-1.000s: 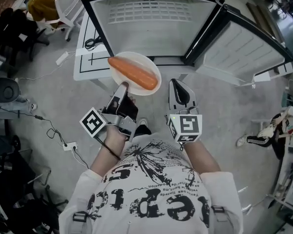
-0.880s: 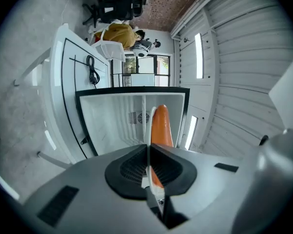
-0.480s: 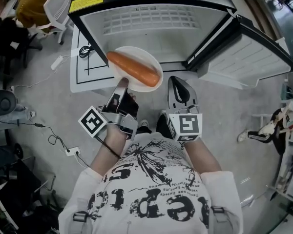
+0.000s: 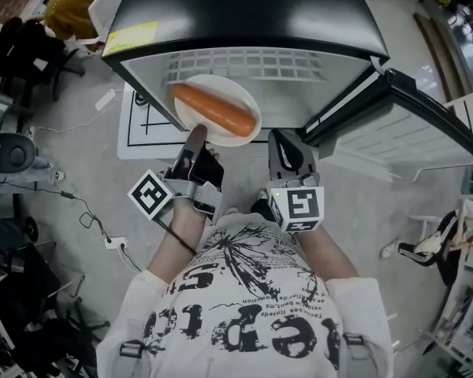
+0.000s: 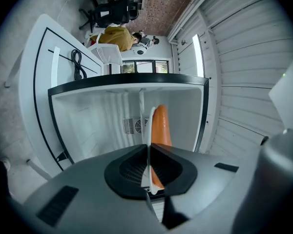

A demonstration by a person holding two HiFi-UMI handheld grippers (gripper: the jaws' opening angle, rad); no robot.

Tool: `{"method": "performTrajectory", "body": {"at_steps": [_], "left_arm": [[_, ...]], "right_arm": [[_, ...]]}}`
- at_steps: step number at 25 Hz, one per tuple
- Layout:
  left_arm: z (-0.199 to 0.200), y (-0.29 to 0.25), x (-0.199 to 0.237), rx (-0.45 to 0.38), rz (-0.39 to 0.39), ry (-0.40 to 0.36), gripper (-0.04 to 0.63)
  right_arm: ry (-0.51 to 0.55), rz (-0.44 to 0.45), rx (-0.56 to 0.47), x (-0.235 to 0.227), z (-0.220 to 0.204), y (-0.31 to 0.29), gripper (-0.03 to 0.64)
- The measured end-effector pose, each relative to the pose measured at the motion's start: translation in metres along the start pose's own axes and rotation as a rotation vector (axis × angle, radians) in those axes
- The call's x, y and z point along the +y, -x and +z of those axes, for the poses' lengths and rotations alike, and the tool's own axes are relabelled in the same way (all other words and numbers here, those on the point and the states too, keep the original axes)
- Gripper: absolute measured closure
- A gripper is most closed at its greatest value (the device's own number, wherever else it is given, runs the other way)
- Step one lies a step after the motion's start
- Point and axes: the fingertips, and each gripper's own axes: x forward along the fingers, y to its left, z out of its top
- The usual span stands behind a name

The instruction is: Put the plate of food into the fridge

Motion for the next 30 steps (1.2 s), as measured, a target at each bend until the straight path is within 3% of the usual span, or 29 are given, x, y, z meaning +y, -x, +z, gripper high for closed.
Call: {"method": "performTrajectory", "body": {"at_steps": [6,15,30], "left_arm": [[0.003,-0.031,0.000,-0.052,0.011,-0.006,0.571],[0.004,-0.065,-0.012,-0.118,0.027,-0.016,0.571],[0.008,-0.097,-0.003,-0.183,0.092,0.062,0.571]], "right_arm": [[-0.004,0.052,0.003,-0.020,0.000,-0.020,0.617],[-0.053,0.016,-0.002,-0.055,0.000,-0.029,0.617],[-0.056,0.079,0.021,-0.061,-0.006,-0.044,0.617]]}}
